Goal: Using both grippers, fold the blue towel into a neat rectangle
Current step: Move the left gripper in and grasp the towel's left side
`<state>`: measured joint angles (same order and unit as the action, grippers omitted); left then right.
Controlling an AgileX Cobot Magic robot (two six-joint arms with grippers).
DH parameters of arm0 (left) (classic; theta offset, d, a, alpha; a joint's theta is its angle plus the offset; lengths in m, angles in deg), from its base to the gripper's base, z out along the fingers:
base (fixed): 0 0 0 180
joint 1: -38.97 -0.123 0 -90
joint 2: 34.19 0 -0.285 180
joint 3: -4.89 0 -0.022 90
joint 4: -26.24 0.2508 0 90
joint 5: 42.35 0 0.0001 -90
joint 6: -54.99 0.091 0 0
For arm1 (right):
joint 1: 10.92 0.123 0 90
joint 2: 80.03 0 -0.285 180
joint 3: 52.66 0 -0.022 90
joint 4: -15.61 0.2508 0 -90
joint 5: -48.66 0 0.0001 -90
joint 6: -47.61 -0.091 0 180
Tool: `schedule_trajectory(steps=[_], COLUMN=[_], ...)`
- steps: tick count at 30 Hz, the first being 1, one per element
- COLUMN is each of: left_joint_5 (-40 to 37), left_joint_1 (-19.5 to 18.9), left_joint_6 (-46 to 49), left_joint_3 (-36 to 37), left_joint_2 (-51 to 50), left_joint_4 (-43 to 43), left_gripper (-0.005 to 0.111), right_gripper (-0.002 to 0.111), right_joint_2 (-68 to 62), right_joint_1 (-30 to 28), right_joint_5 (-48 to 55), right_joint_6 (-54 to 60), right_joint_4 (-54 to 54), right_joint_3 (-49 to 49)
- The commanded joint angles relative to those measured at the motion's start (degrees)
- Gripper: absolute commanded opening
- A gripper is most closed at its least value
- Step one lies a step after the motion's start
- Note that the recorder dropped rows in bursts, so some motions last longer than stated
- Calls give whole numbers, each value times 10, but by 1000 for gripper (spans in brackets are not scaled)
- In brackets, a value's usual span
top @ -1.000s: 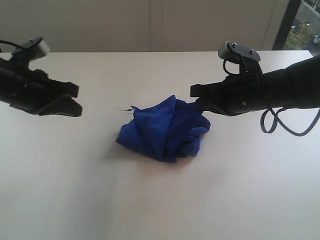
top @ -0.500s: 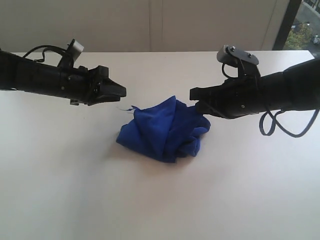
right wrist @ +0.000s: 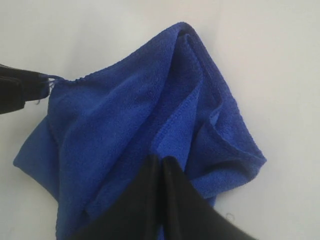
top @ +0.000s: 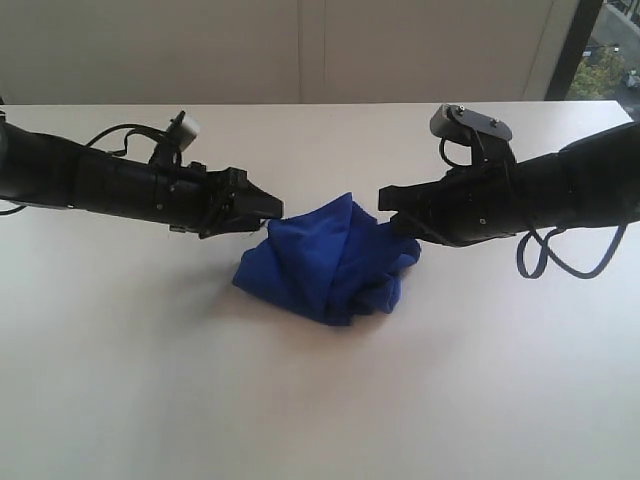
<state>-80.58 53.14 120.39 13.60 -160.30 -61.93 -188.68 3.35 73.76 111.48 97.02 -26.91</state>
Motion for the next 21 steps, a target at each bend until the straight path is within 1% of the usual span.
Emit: schedule_trajectory(steps=[1, 3, 9, 18, 21], left_joint_5=[12, 15, 13, 4, -8], left_joint_1=[9, 10, 18, 25, 25], left_joint_6=[18, 25, 53, 49, 49], left_joint_3=[-3, -3, -3, -23, -23], left_joint_2=[-4, -4, -9, -24, -24], left_joint_4=[-17, -19, -61, -53, -41], left_gripper=[59, 59, 59, 59, 54], right_gripper=[0, 0, 0, 0, 0], right_joint_2=[1, 1, 1, 1, 1], right_joint_1=[-6, -6, -6, -6, -6], right_joint_5=[3, 3, 1, 3, 3], right_joint_6=[3, 3, 3, 3, 3], right_joint_4=[-3, -3, -3, -3, -3], right_joint_3=[2, 2, 2, 2, 2])
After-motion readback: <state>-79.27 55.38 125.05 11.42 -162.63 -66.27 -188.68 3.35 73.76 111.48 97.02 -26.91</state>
